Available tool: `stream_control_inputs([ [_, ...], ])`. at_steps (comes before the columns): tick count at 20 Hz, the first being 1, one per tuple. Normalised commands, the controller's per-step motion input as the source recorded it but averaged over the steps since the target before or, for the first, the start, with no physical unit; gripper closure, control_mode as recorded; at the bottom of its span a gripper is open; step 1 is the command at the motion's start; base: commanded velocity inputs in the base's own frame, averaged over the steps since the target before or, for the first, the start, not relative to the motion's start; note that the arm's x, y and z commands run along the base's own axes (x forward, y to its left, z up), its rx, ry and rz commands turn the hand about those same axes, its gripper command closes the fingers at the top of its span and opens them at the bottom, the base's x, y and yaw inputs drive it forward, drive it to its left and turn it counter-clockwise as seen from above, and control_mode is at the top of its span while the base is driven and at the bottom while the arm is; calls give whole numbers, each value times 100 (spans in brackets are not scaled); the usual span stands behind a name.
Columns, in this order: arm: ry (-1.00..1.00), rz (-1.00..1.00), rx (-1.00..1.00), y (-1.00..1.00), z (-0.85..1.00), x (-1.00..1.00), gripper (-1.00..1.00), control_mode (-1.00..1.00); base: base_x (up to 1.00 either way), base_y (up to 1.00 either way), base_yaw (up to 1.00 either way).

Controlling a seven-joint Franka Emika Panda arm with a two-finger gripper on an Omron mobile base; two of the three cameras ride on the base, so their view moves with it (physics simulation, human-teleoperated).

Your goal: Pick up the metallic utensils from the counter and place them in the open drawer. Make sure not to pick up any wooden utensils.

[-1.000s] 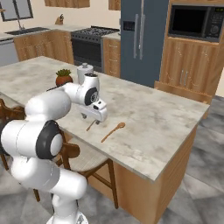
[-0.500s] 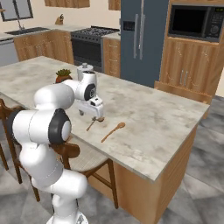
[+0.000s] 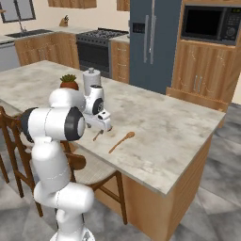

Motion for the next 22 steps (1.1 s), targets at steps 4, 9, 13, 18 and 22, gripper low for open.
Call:
stream_control_inputs([
  [4, 0, 0, 0, 5, -31, 46, -100, -100, 0, 0, 0],
  [9, 0, -1, 0, 0, -30, 54, -100, -100, 0, 0, 0],
  [13, 0, 0, 0, -9, -38, 49, -100, -100, 0, 0, 0],
  [18, 1, 0, 0, -2, -32, 41, -100, -100, 0, 0, 0],
  [22, 7, 0, 0, 0, -44, 24, 100, -100, 0, 0, 0],
])
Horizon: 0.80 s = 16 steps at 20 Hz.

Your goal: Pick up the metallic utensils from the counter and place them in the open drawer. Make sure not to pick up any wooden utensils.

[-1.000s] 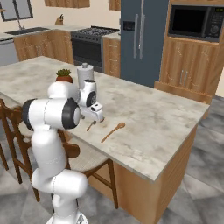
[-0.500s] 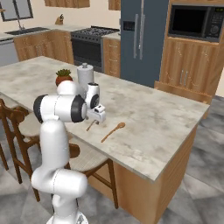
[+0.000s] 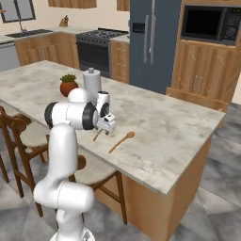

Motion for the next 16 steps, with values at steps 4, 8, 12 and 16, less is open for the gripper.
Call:
stream_control_inputs([
  [4, 2, 0, 0, 0, -18, 22, 100, -100, 0, 0, 0],
  [8, 0, 0, 0, 0, 0, 2, 100, -100, 0, 0, 0],
  [12, -1, 0, 0, -1, 0, -11, 100, -100, 0, 0, 0],
  [16, -13, -6, 0, -12, 21, -53, 100, -100, 0, 0, 0],
])
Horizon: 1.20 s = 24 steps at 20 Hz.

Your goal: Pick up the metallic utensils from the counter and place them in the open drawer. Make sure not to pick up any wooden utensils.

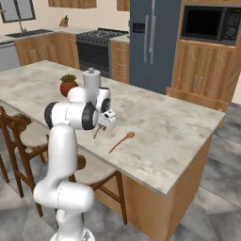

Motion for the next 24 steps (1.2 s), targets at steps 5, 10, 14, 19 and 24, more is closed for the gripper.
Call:
stream_control_inputs([
  [5, -22, -9, 1, -27, 55, -84, 100, -100, 0, 0, 0],
  [10, -54, -5, 0, -43, 80, -100, 100, -100, 0, 0, 0],
  [14, -60, -4, 0, -30, 98, -100, 100, -100, 0, 0, 0],
  [19, -52, -5, 0, -35, 100, -100, 100, -100, 0, 0, 0],
  [24, 0, 0, 0, 0, 0, 0, 100, 100, -78, -93, -5],
])
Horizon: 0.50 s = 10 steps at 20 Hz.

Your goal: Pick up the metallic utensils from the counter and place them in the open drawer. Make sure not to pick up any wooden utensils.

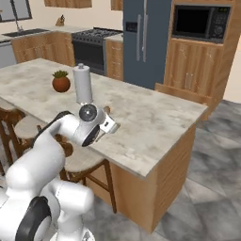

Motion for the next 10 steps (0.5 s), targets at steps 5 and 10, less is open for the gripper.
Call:
stream_control_inputs([
  [5, 0, 0, 0, 0, 0, 0, 100, 100, -14, -100, 0],
  [10, 0, 0, 0, 0, 0, 0, 100, 100, 0, -100, 0],
])
